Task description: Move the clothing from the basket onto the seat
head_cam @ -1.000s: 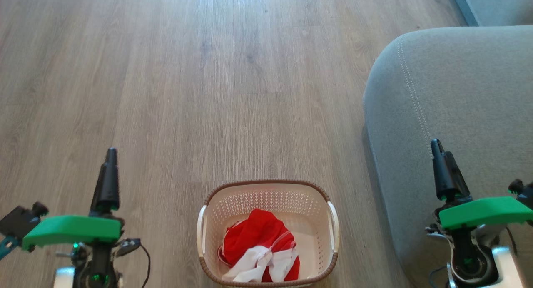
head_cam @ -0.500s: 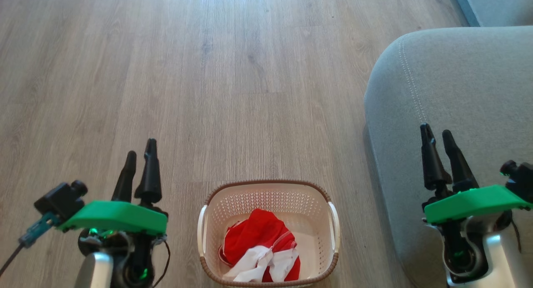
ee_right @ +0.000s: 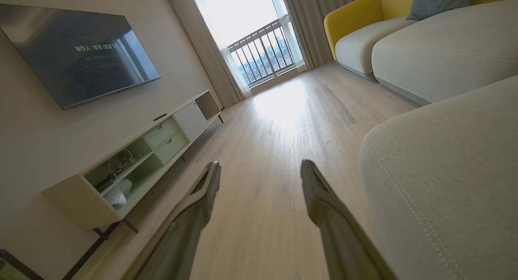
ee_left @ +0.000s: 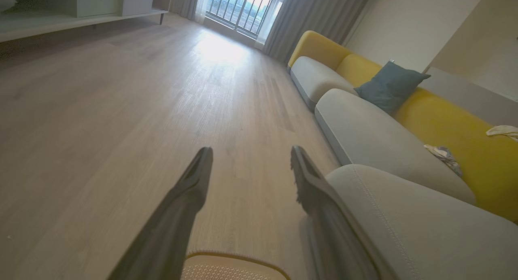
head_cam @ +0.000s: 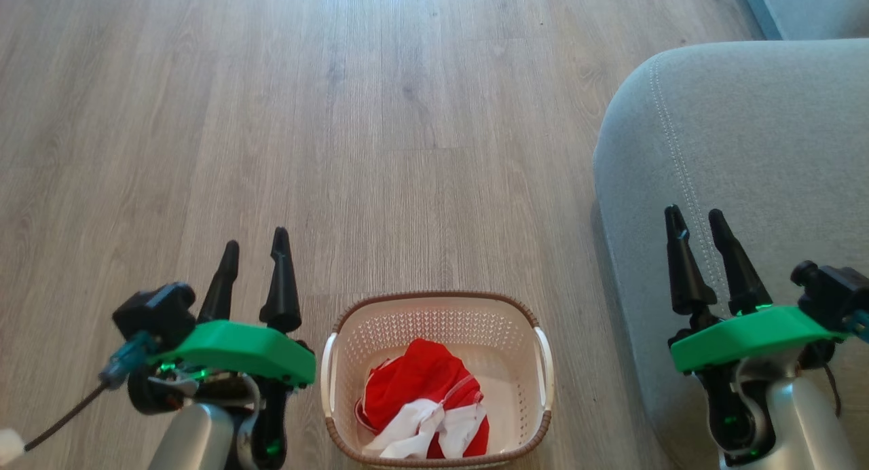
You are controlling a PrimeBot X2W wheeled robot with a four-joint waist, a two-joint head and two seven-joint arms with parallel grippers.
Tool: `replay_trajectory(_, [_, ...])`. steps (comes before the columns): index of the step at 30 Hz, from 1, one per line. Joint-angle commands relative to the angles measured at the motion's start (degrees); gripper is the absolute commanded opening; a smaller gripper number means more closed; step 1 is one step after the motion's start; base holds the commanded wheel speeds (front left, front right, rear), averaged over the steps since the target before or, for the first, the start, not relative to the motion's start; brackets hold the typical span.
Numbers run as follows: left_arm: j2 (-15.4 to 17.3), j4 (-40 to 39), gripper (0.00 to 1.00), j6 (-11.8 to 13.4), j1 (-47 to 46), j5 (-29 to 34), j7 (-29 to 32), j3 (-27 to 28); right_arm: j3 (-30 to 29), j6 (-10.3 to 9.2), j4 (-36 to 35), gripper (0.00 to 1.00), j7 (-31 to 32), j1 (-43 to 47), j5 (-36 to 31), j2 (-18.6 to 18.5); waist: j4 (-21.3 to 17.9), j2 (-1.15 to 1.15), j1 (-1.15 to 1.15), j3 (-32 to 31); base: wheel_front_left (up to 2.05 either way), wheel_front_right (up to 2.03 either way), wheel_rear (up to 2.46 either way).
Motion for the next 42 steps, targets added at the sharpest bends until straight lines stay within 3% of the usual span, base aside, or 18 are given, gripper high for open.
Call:
replay_trajectory(1, [1.68,-1.83,1.00,2.58,-3.27,3.19,-1.00,-0.20,1.42,0.02,-2.30,1.00,-0.99,-3.52,-2.50,-0.88,0.07,0.00,0.00,0.04,0.00,0.00,0.00])
replay_trajectory(4, [2.46,-0.82,1.00,6.49,-3.51,5.00,-1.51,-2.09,1.85,0.02,-2.58,1.00,-1.49,-3.70,-4.68,-0.99,0.17,0.00,0.00,0.03,0.00,0.00,0.00])
replay_trajectory(8, [3.30,-0.66,1.00,9.08,-4.08,6.47,-2.01,-4.18,2.40,0.02,-2.36,1.00,-2.00,-3.72,-6.53,-1.00,0.22,0.00,0.00,-0.03,0.00,0.00,0.00])
replay_trajectory(14, [4.01,0.06,1.00,10.41,-4.35,8.24,-3.02,-7.36,3.44,0.02,0.42,1.00,-3.01,-3.45,-8.13,-0.81,0.24,0.00,0.00,-0.24,0.00,0.00,0.00])
replay_trajectory(22, [1.98,0.88,1.00,10.48,-3.37,10.93,-4.35,-6.13,4.99,0.02,3.73,1.00,-4.36,-3.91,-9.44,-0.77,0.14,0.00,0.00,-0.42,0.00,0.00,0.00])
replay_trajectory(28, [0.78,0.46,1.00,9.81,-2.54,16.26,-5.36,-4.62,5.12,0.02,4.98,1.00,-5.38,-4.35,-12.88,-0.82,0.08,0.00,0.00,-0.45,0.00,0.00,0.00])
replay_trajectory(42, [-2.20,4.47,1.00,4.44,-0.85,23.99,-7.71,-2.88,5.69,0.02,6.95,1.00,-7.74,-4.78,-19.38,-0.04,0.21,0.00,0.00,-0.36,0.00,0.00,0.00])
